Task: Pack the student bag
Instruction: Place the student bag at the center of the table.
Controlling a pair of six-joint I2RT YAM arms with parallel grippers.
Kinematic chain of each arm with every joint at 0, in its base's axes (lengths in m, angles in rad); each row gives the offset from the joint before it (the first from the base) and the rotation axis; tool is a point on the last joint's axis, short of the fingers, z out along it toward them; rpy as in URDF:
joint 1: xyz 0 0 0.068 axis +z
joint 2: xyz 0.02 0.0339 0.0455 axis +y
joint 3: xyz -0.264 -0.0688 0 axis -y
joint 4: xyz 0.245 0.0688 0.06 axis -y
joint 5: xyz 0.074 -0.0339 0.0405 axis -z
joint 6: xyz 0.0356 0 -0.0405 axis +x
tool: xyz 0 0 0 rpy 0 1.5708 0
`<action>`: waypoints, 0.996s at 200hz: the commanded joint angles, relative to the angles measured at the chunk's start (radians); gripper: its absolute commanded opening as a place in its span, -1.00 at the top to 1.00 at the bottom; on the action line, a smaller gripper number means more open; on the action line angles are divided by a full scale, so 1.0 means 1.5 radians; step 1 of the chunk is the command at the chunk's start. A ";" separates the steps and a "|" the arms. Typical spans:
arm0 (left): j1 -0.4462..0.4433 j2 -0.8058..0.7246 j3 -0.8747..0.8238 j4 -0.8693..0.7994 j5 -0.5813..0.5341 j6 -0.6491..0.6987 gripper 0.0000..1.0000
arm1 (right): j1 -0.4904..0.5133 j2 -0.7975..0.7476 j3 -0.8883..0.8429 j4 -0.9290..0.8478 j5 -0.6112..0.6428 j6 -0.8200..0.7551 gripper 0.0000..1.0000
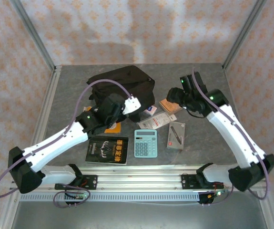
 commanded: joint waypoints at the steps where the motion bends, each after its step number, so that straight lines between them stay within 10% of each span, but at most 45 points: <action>1: -0.004 -0.039 -0.027 0.040 0.042 0.024 1.00 | -0.042 0.045 0.033 0.074 -0.111 0.098 -0.73; 111: 0.085 -0.102 -0.121 0.096 0.181 0.042 1.00 | -0.067 0.518 0.295 0.204 -0.339 0.174 -0.86; 124: 0.094 -0.099 -0.121 0.095 0.201 0.051 1.00 | -0.067 0.550 0.319 0.206 -0.346 0.176 -0.60; 160: 0.113 -0.089 -0.119 0.103 0.213 0.070 1.00 | -0.069 0.599 0.419 0.222 -0.386 0.158 1.00; 199: 0.142 -0.099 -0.105 0.138 0.205 0.098 1.00 | -0.070 0.560 0.579 0.135 -0.325 0.108 1.00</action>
